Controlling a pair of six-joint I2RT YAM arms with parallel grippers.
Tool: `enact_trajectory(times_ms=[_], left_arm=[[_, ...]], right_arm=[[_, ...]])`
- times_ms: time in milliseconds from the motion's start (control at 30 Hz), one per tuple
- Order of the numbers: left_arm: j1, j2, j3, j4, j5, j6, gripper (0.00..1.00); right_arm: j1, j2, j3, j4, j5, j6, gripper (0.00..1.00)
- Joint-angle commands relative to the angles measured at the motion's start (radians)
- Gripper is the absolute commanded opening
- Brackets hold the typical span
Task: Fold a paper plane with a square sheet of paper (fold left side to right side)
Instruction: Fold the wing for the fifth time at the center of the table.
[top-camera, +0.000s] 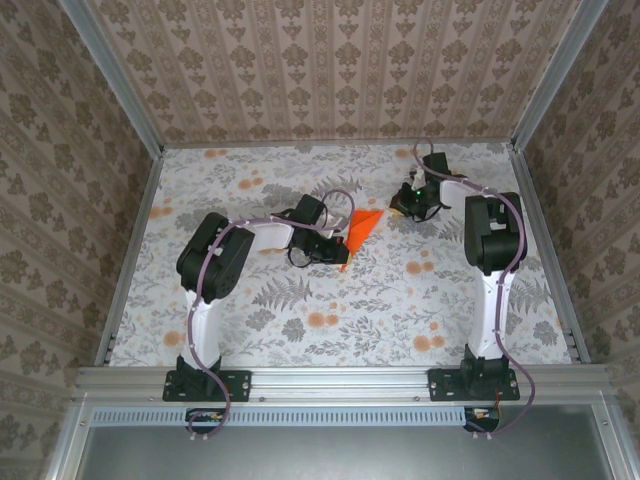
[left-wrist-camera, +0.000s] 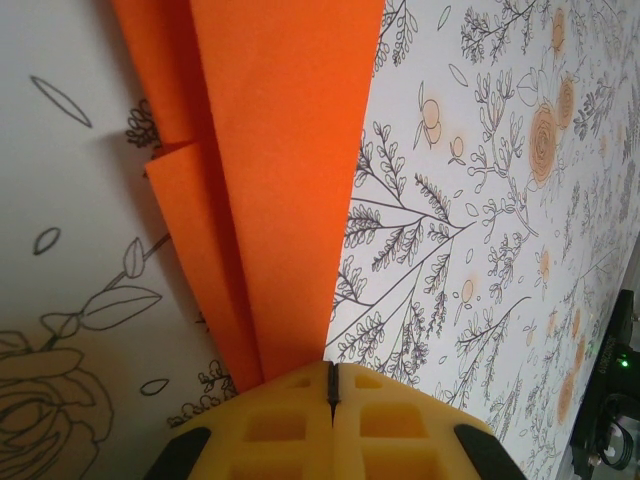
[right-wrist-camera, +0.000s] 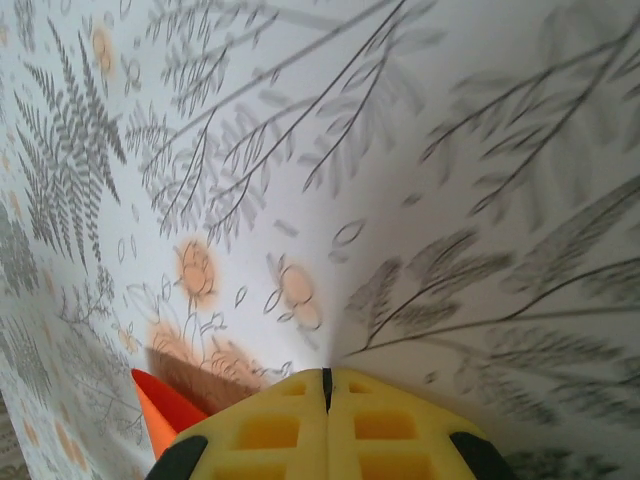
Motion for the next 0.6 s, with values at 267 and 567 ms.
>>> enact_trajectory(times_ms=[267,567], left_arm=[[-0.007,-0.010,-0.061,-0.111,-0.032,-0.001,0.04],[0.009,-0.223,-0.023,-0.106,0.020,0.014,0.29]], right_arm=[[-0.028,-0.086,-0.049,0.041,0.043,0.021,0.01],[-0.009,-0.374,-0.297,0.100,0.161,0.049,0.29]])
